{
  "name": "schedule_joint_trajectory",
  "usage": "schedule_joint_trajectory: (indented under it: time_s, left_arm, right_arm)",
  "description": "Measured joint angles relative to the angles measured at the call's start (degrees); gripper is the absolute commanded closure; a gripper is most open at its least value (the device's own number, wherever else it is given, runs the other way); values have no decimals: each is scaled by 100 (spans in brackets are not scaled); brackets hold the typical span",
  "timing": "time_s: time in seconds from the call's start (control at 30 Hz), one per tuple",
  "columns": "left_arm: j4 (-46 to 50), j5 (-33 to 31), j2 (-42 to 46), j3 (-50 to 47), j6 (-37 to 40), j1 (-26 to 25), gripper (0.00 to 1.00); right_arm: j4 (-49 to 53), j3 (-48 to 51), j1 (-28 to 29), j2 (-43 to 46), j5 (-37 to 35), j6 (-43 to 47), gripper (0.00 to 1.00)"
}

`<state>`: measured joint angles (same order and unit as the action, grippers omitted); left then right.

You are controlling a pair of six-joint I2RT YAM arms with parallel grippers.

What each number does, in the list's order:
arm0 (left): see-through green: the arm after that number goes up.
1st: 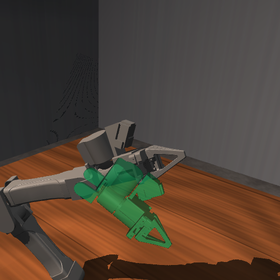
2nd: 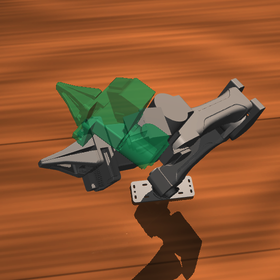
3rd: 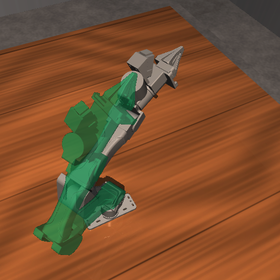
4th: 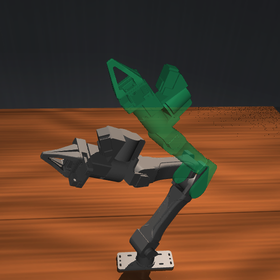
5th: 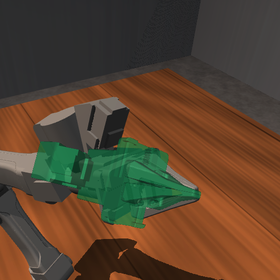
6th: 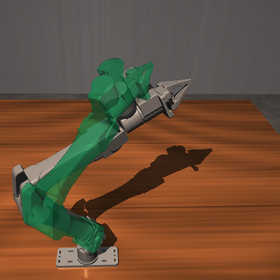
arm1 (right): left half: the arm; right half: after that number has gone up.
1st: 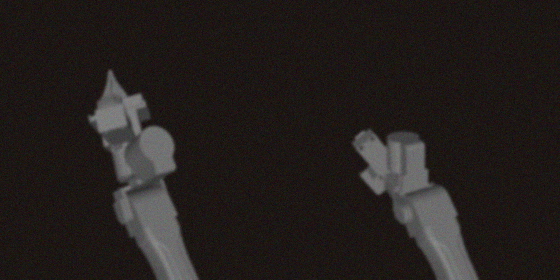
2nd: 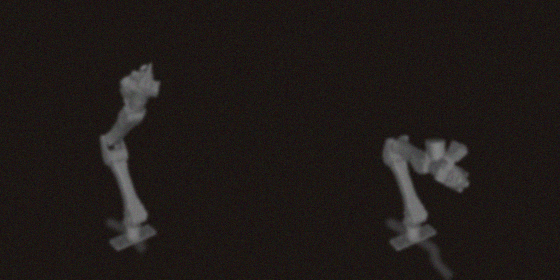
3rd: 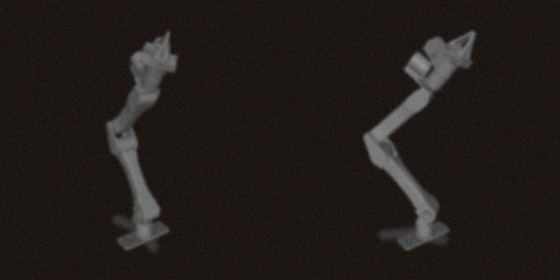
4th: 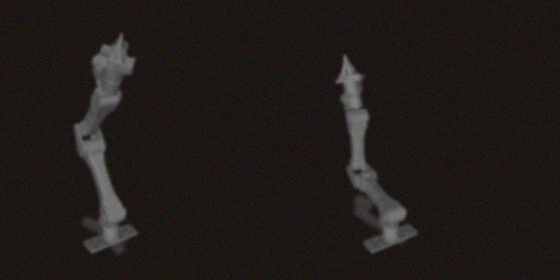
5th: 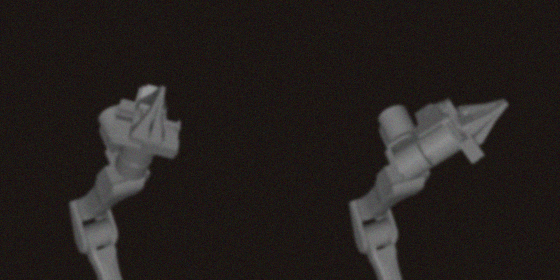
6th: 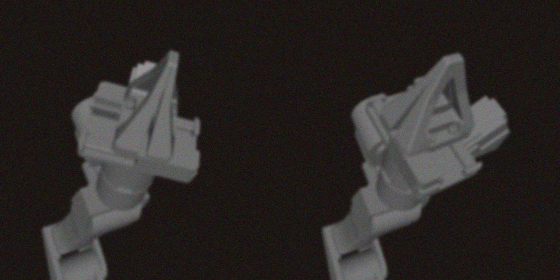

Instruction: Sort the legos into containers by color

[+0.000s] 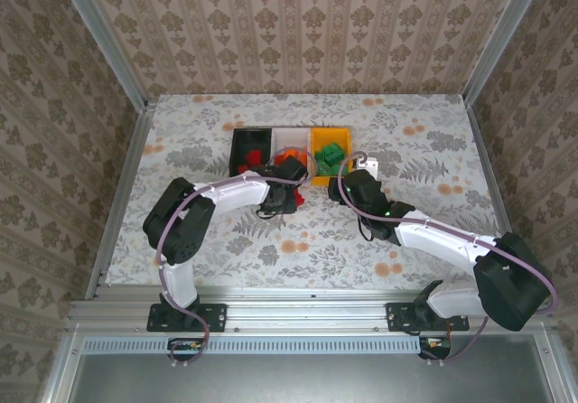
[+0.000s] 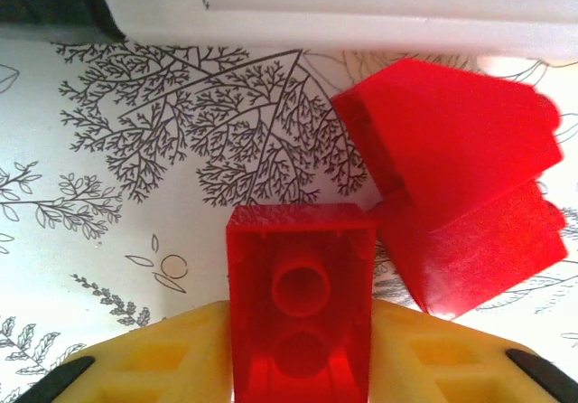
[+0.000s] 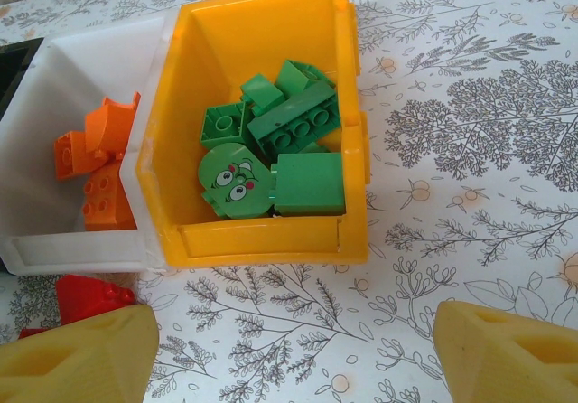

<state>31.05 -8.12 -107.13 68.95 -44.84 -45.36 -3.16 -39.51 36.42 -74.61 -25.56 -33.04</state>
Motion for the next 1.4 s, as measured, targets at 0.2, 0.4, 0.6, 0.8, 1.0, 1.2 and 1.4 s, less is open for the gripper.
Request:
schedule_joint_trajectory:
  time_s: [0.2,0.4,0.6,0.8,1.0,1.2,1.4]
  left_arm:
    - [-114,-170,160,-166,66,-4,84]
    - [245,-525,1034,-492,339,4,83]
    - [623,-697,1491,595,1130,654,80]
    - [656,-426,647,1753,1700,1764,81]
    - [859,-160,-595,2518,2033,1884,80]
    - [1038,-59,-1091,2927,2146,2022,65]
    - [1003,55,-962,2951,2247,2103,20]
  right_arm:
    - [0,2,0,2,0,0,19]
    - [0,2,0,0,2,-2,20]
    - [0,2,0,0,2,-4,20]
    - [-13,2,0,-133,2,-2,20]
    - [-11,2,0,-417,7,0,20]
    - [-15,-70,0,-588,52,-2,20]
    - [-11,-74,0,-636,72,0,20]
